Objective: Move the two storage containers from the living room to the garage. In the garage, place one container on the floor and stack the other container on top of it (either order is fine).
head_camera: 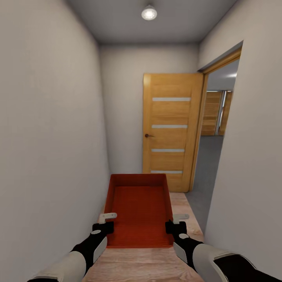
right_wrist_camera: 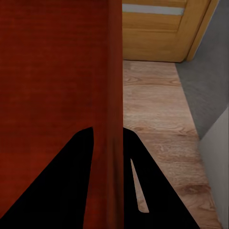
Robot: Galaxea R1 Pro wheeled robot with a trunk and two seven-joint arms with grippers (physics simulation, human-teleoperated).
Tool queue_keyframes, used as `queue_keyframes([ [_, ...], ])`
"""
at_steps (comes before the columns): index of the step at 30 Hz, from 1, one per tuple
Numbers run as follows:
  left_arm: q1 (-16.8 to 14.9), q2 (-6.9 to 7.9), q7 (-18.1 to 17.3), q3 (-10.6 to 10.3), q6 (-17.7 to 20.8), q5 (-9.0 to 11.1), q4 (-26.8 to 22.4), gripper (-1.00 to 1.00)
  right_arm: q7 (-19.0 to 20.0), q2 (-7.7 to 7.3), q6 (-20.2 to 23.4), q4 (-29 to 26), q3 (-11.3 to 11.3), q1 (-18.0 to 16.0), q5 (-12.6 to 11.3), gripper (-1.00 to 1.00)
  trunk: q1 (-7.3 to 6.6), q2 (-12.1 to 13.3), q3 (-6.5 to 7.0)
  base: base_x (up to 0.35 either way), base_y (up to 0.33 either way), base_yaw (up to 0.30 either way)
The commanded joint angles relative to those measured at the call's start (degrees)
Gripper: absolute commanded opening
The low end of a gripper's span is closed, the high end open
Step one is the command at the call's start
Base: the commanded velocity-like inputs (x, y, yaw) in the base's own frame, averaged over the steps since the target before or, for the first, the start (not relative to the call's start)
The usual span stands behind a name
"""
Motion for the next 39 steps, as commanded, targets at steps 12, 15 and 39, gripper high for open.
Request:
queue_keyframes([
  [12,0.0,0.81,0.4,-0.2,-0.1,0.4,0.2,-1.0,0.5,0.05,-0.1,-2.9,-2.2,-0.1,1.9,-1.0,0.05,0.0,-0.02,0.321,0.0,0.0],
  [15,0.0,0.81,0.4,-0.2,-0.1,0.4,0.2,-1.0,0.5,0.05,0.0,-2.9,-2.2,-0.1,1.9,-1.0,0.05,0.0,-0.02,0.321,0.0,0.0],
  [39,0.0,0.81,0.4,-0.2,-0.1,0.4,0.2,-1.0,0.5,0.05,0.0,-2.9,-2.2,-0.1,1.9,-1.0,0.05,0.0,-0.02,0.321,0.0,0.0],
])
